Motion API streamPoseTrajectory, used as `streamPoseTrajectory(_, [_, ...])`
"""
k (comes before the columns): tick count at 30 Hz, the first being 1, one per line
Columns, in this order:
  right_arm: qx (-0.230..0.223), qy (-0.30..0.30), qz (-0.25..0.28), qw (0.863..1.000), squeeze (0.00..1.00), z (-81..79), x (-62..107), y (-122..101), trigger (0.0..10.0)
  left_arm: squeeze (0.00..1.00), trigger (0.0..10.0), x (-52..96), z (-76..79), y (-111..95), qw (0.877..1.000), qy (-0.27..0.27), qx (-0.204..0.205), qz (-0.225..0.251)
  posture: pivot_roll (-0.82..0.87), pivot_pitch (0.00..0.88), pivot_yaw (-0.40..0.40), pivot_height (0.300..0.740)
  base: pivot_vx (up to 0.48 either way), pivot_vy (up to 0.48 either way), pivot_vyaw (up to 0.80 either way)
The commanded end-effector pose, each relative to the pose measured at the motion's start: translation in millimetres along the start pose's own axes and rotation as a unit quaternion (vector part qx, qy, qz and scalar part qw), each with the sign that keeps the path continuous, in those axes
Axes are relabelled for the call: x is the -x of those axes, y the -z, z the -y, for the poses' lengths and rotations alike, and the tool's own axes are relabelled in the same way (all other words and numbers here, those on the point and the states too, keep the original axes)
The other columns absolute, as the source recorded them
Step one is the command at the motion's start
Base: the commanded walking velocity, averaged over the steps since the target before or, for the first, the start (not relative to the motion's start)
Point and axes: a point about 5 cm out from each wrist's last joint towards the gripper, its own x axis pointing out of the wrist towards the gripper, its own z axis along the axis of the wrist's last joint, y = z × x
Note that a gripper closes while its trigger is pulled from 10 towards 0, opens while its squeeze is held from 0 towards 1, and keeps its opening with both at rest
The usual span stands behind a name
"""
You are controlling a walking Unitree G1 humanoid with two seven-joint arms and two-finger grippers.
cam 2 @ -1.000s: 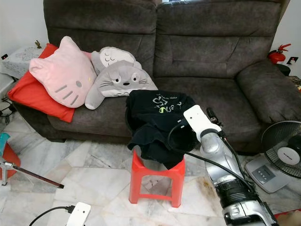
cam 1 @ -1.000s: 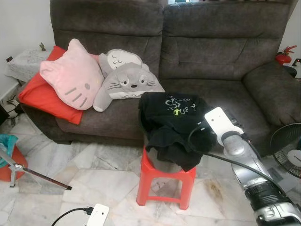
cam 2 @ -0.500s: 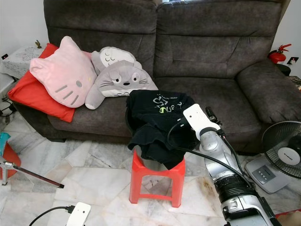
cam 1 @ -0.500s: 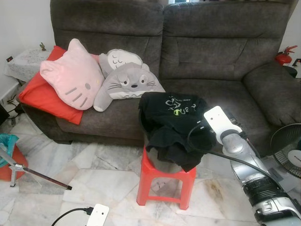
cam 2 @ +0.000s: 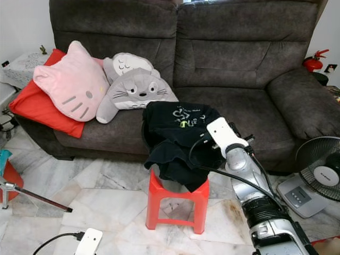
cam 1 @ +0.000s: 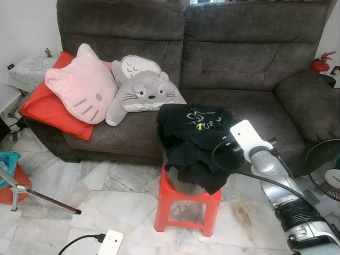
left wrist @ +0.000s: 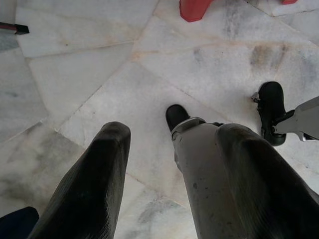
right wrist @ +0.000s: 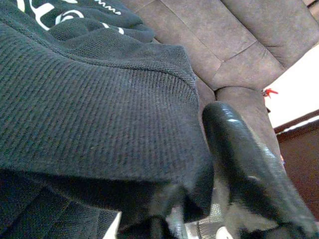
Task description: Hang hanger
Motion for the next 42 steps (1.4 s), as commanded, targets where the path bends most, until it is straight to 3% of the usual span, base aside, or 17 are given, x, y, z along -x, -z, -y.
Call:
streamPoseTrajectory(1, [-0.010, 0.009, 0.004, 1.000, 0.00, 4.4, -2.6, -4.7, 0.0, 0.00, 10.0, 0.2, -1.8, 0.4, 1.000, -0.004, -0.006, -0.001, 0.03, 0.000, -0.001, 0.740, 0.000, 0.000, 0.00])
streamPoseTrajectory(18, [-0.027, 0.011, 0.022, 0.999, 0.00, 7.6, -4.4, -14.5, 0.0, 0.00, 10.0, 0.2, -1.8, 0.4, 1.000, -0.003, -0.007, -0.001, 0.03, 0.000, -0.001, 0.740, 0.000, 0.000, 0.00])
streamPoseTrajectory(24, [-0.051, 0.027, 0.064, 0.996, 0.00, 24.7, -8.5, -41.3, 0.0, 0.00, 10.0, 0.2, -1.7, 0.1, 1.000, -0.003, -0.007, 0.000, 0.03, 0.000, 0.002, 0.740, 0.000, 0.000, 0.00])
streamPoseTrajectory(28, [-0.074, 0.022, 0.142, 0.987, 0.00, 36.8, -7.9, -84.3, 0.0, 0.00, 10.0, 0.1, -1.3, -0.2, 1.000, -0.002, -0.008, 0.000, 0.03, 0.000, 0.000, 0.740, 0.000, 0.000, 0.00])
streamPoseTrajectory(32, [-0.083, 0.022, 0.180, 0.980, 0.00, 44.5, -6.1, -109.6, 0.0, 0.00, 10.0, 0.1, -0.7, 0.0, 1.000, -0.002, -0.007, 0.000, 0.03, 0.000, -0.002, 0.740, 0.000, 0.000, 0.00])
streamPoseTrajectory(33, [-0.090, 0.024, 0.197, 0.976, 0.00, 47.0, -3.9, -120.4, 6.1, 0.00, 10.0, 0.1, -0.6, 0.1, 1.000, -0.002, -0.007, 0.000, 0.03, 0.000, -0.001, 0.740, 0.000, 0.000, 0.00])
streamPoseTrajectory(34, [-0.095, 0.024, 0.206, 0.974, 0.00, 48.5, -2.4, -125.8, 10.0, 0.00, 10.0, 0.1, -0.4, 0.3, 1.000, -0.002, -0.007, 0.000, 0.03, 0.000, 0.000, 0.740, 0.000, 0.000, 0.00])
streamPoseTrajectory(37, [-0.128, 0.031, 0.246, 0.960, 0.00, 57.5, 5.2, -145.5, 10.0, 0.00, 10.0, 0.2, -0.3, 1.0, 1.000, -0.002, -0.007, -0.001, 0.03, 0.000, -0.001, 0.740, 0.000, 0.000, 0.00])
streamPoseTrajectory(42, [-0.145, 0.042, 0.263, 0.953, 0.00, 64.5, 9.6, -153.1, 10.0, 0.00, 10.0, 0.3, -0.4, 1.6, 1.000, -0.002, -0.008, -0.002, 0.03, 0.000, -0.001, 0.740, 0.000, 0.000, 0.00])
